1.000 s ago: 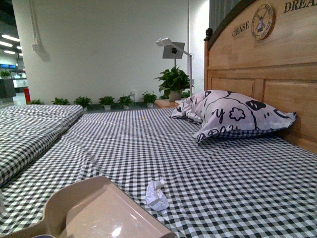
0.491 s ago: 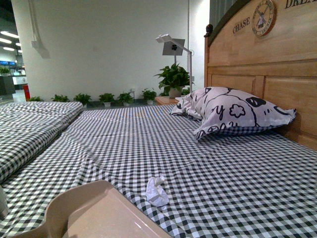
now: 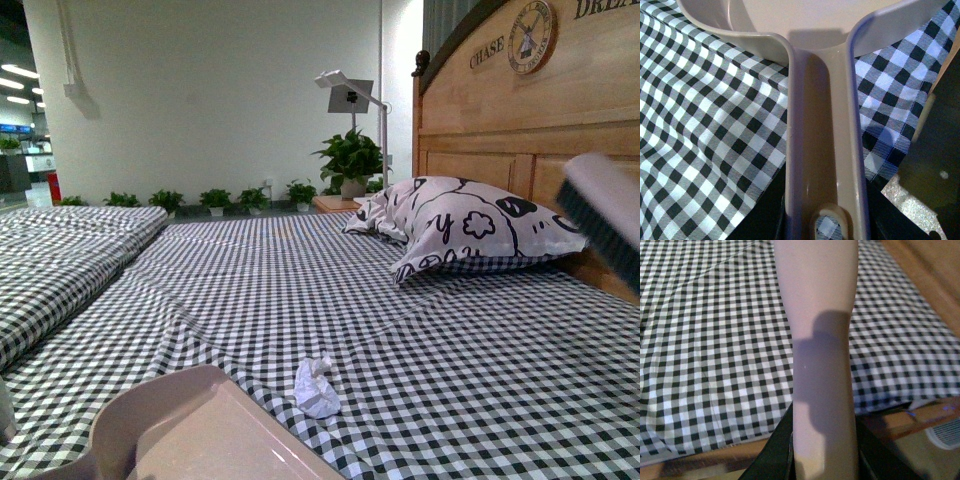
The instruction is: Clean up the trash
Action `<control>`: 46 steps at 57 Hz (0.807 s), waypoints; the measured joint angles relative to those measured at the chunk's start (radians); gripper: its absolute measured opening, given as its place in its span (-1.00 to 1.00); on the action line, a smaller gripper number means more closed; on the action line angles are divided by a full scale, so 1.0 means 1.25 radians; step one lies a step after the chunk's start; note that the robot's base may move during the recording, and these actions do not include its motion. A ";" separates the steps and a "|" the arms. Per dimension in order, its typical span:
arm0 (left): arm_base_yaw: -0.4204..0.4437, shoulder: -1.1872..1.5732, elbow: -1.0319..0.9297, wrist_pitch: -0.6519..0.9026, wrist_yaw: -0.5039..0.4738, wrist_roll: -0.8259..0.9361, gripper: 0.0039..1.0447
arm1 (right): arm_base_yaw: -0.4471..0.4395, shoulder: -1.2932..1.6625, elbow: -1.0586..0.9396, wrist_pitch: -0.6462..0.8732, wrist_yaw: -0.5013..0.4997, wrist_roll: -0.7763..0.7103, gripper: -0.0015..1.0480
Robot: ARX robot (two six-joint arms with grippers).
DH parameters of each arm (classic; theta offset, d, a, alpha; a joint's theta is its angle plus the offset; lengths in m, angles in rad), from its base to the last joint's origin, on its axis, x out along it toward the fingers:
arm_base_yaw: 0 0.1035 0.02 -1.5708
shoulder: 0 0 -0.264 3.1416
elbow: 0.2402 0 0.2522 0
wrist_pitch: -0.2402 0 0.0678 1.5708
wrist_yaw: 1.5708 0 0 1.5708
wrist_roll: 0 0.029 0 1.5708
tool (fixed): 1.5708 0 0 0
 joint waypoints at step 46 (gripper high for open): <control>0.000 0.000 0.000 0.000 0.000 0.000 -0.51 | 0.166 0.589 0.317 0.065 0.113 -0.099 -0.63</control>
